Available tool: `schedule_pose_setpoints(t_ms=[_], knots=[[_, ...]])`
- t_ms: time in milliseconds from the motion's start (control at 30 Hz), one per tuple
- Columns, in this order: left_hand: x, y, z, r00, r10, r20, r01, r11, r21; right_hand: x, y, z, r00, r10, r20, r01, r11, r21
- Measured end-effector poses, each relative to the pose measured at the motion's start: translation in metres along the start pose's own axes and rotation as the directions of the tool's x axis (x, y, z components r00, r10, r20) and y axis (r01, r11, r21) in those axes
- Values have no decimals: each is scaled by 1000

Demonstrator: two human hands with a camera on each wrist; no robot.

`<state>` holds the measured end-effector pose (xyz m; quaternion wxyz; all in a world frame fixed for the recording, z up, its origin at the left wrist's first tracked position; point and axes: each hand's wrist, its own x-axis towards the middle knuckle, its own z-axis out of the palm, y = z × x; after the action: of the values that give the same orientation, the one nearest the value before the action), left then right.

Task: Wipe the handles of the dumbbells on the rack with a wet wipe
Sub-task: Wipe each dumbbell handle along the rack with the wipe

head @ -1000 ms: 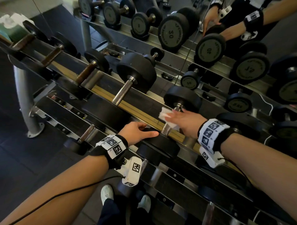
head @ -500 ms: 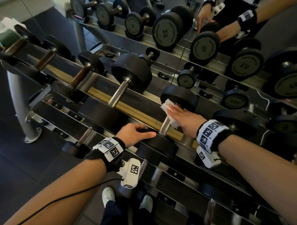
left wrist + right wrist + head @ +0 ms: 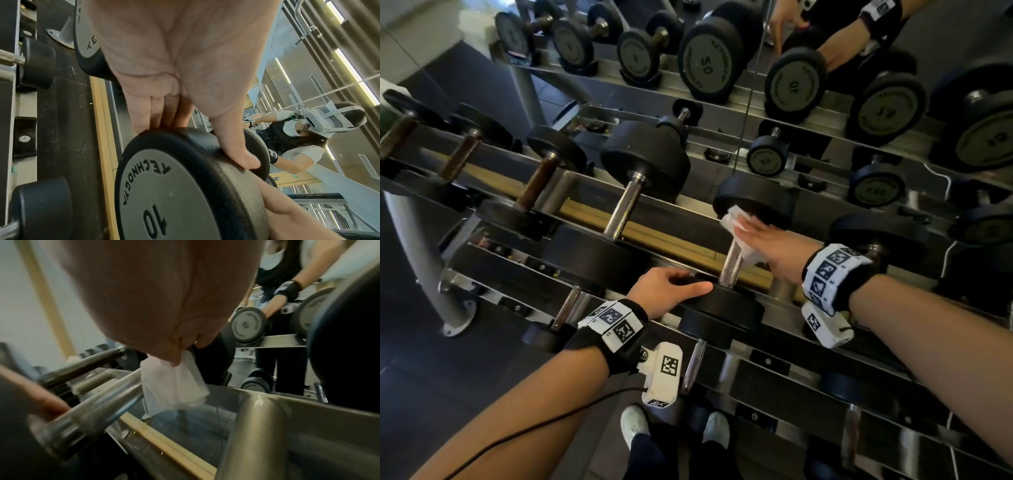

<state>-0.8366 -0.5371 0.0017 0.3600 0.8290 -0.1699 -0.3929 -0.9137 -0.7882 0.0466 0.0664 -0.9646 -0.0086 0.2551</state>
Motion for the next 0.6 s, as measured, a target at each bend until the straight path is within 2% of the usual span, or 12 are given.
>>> schedule_pose_setpoints(t_ms=[33,100,167,233,300,367,467,500,600], knots=[[0,0,0,1000,1,5,-1,1000,4,0,1,4,999,30,-28,-29,999,35],[0,1,-1,1000,11,16,-11,1000,-1,-6,-3,21,996,41,-83,-22,977,212],[1,1,-1,999,27,26,-26,1000,-10,-12,-10,47,993,40,-114,21,869,493],[2,0,-3,999,32,37,-32,999,-9,-15,-15,67,992,129,-18,-67,626,777],[3,0,-4,998,32,55,-32,999,-8,-11,-20,79,971,238,17,-101,348,932],[4,0,-4,997,31,65,-30,999,-18,-4,-25,81,935,351,-44,-38,223,974],[3,3,-5,998,19,64,-17,999,-35,6,-31,78,923,384,-27,-20,119,993],[3,4,-5,998,17,64,-14,999,-39,9,-33,76,924,381,-26,-24,126,992],[2,5,-5,998,12,66,-9,999,-44,14,-34,65,907,414,-79,-37,265,964]])
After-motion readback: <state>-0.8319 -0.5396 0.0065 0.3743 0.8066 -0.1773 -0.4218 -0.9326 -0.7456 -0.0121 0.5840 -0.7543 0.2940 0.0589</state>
